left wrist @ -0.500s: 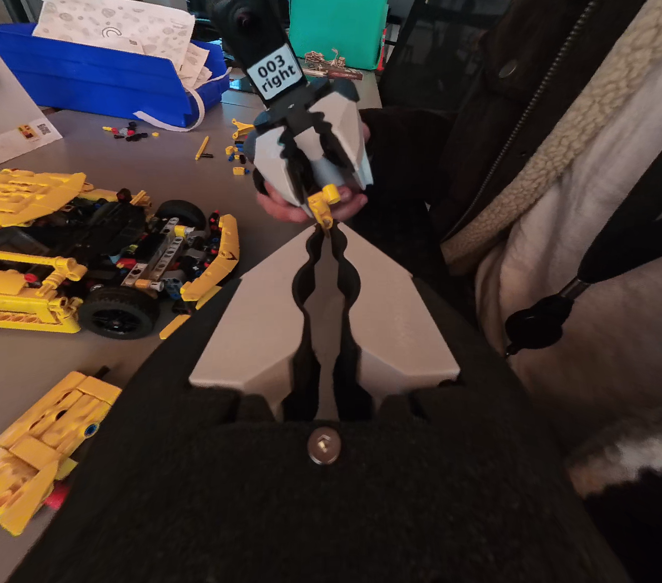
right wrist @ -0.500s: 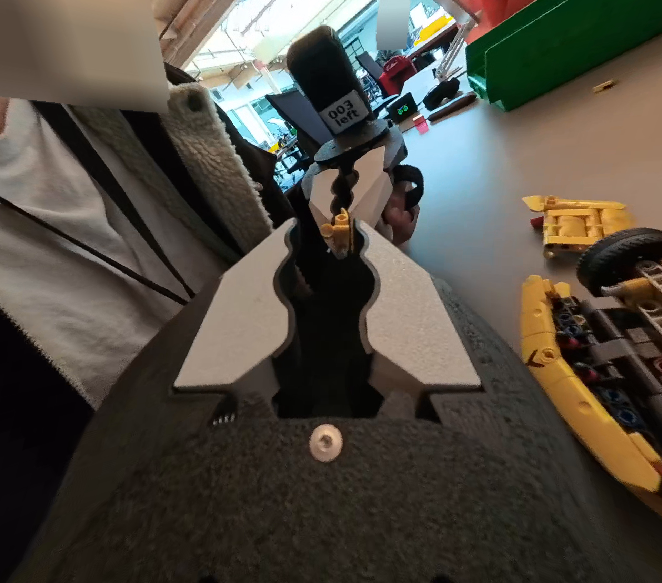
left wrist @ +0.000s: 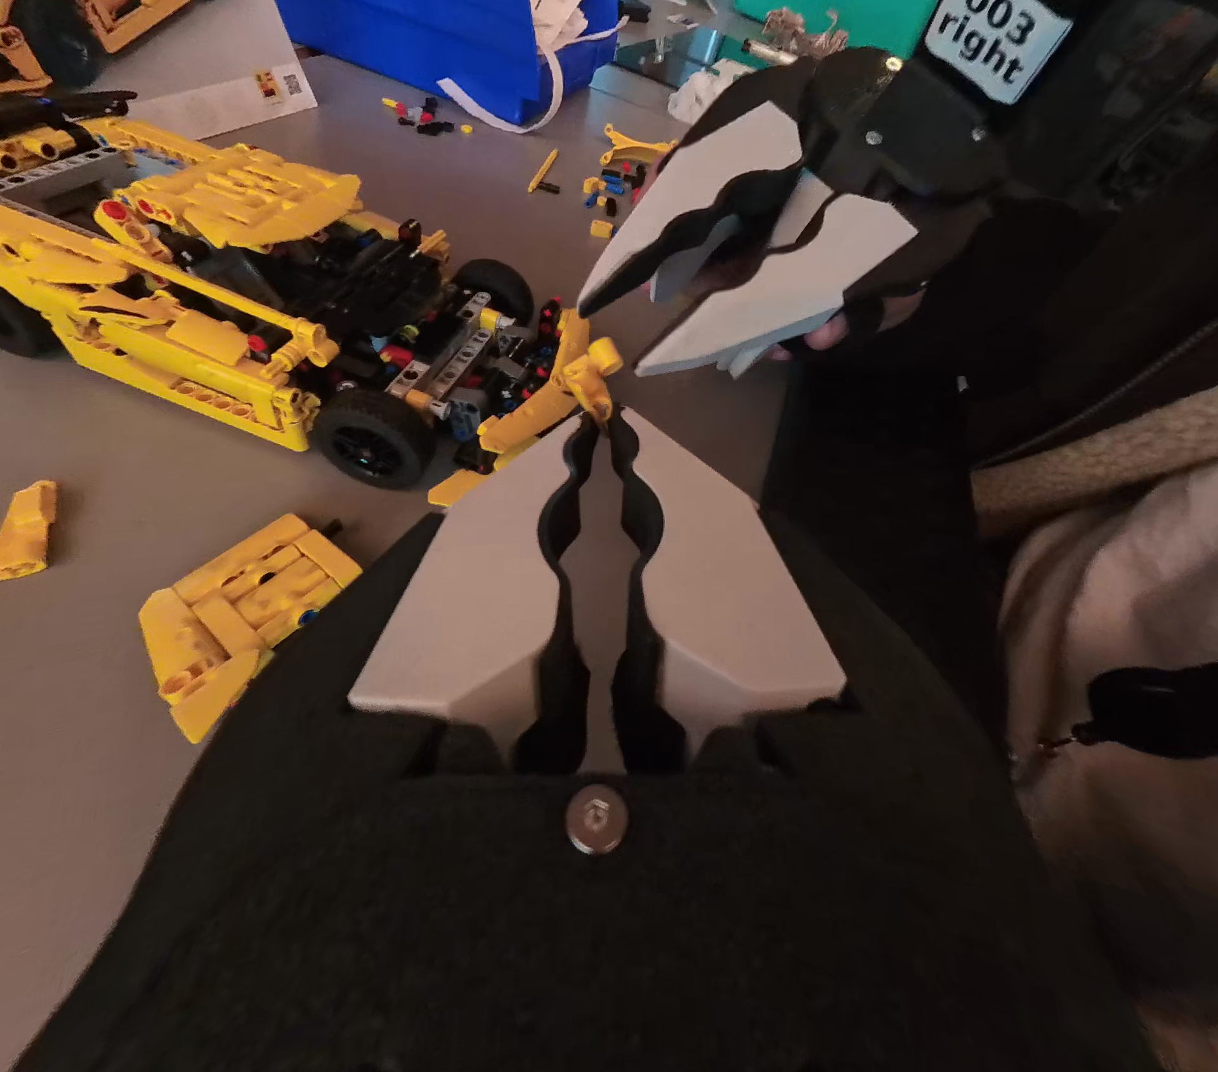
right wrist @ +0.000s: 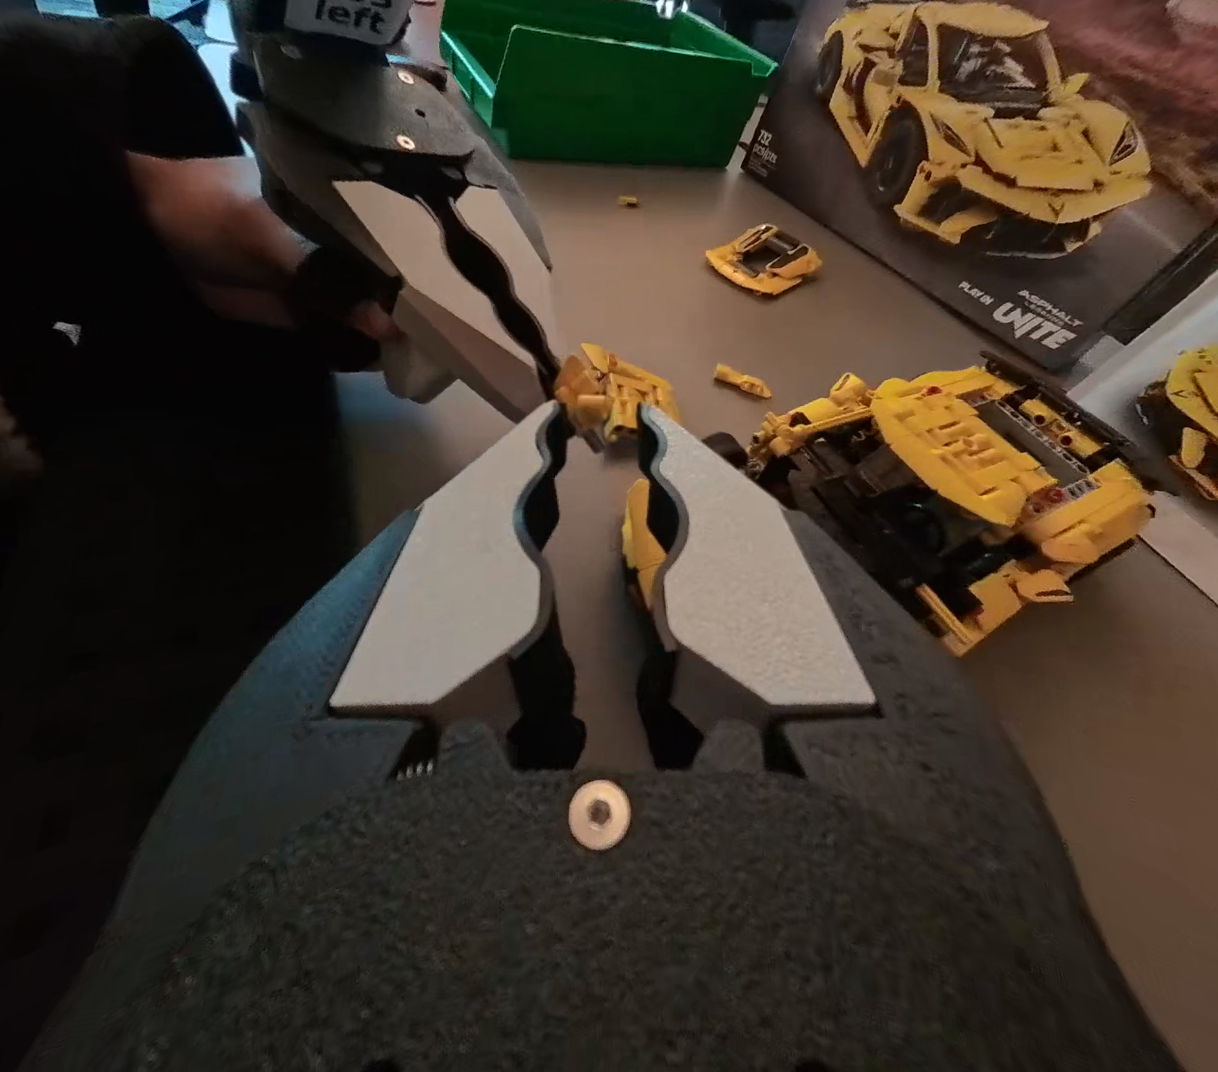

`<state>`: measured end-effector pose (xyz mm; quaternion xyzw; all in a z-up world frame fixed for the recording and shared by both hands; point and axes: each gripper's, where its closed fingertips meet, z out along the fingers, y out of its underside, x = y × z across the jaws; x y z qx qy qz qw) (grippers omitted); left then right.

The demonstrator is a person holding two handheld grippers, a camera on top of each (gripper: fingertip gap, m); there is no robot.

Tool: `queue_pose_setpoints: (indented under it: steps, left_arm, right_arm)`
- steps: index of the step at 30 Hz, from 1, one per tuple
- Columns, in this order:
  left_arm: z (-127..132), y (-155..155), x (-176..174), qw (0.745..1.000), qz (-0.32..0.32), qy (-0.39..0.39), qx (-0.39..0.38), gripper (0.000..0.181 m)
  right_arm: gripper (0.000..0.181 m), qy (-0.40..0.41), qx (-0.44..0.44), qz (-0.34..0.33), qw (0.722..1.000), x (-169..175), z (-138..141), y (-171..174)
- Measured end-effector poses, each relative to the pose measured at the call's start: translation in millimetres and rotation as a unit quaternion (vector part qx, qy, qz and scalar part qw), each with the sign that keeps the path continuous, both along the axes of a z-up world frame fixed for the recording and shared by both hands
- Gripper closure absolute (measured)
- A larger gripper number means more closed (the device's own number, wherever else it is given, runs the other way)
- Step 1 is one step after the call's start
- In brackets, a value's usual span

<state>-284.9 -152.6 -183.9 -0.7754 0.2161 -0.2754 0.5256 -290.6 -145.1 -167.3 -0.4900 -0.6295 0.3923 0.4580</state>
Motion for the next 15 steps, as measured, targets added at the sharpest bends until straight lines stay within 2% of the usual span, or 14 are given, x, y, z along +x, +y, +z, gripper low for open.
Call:
queue_pose_setpoints:
  steps: [7, 9, 15]
  left_arm:
    - [-4, 3, -2, 0.999, 0.018, 0.035, 0.006, 0.177]
    - [-6, 6, -3, 0.999, 0.031, 0.031, -0.006, 0.177]
    - [-7, 19, -20, 0.994, 0.108, -0.009, -0.034, 0.180]
  right_arm:
    - [0.174, -0.020, 0.009, -0.008, 1.000, -5, -8, 1]
    - [0.174, -0.029, 0.040, -0.017, 0.999, -6, -10, 4]
    - [0.175, -0.040, 0.104, -0.103, 0.988, -13, -11, 16]
